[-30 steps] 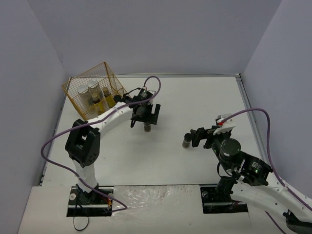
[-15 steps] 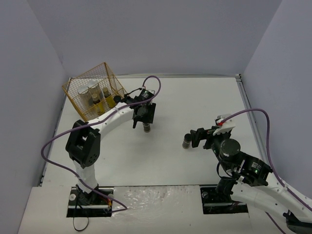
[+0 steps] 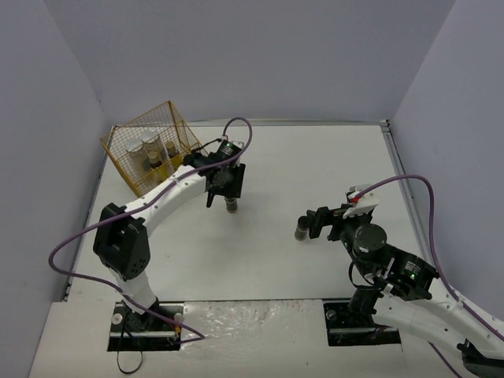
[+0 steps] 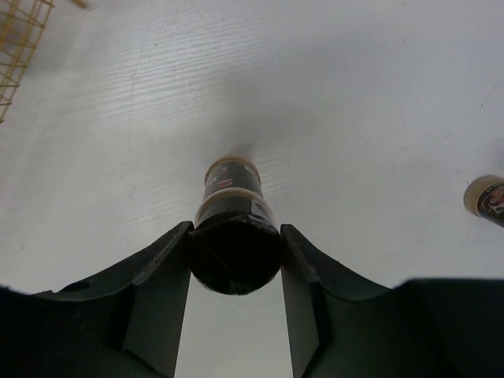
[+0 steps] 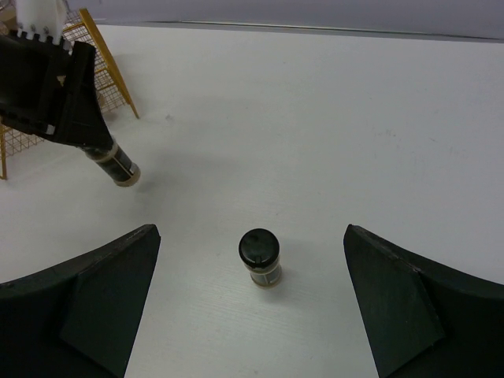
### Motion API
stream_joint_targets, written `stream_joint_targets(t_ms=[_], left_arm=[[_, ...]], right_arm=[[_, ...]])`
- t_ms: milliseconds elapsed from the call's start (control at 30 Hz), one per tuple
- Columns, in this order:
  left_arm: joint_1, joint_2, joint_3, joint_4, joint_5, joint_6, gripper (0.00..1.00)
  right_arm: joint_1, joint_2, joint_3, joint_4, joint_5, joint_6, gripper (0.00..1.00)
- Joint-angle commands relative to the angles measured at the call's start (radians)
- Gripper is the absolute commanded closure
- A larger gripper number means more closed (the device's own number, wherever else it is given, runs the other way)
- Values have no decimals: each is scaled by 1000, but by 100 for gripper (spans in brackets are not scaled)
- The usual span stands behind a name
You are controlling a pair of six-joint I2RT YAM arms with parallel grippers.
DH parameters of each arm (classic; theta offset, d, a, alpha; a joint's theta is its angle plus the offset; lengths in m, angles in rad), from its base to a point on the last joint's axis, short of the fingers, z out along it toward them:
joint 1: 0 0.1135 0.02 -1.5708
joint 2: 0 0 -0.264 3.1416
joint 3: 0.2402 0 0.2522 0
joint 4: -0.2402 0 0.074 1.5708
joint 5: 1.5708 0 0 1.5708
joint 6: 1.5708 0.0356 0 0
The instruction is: Organize the condiment bottles
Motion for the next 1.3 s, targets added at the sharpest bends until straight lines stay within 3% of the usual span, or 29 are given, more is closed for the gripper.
stream_joint_targets(t_ms=[0, 267, 500, 1033, 1267], left_arm=[[86, -162, 94, -99, -45, 8, 90], [280, -261, 162, -165, -9, 69, 90], [394, -204, 190, -123, 10, 95, 90], [430, -54, 223, -27, -31, 124, 90], [431, 13, 224, -47, -12, 101, 80]], right_arm=[[11, 16, -1, 70, 29, 10, 0], [13, 13, 0, 70, 25, 9, 0], [14, 1, -1, 69, 25, 9, 0], [18, -7, -3, 69, 24, 10, 0], [18, -6, -4, 70, 28, 10, 0]])
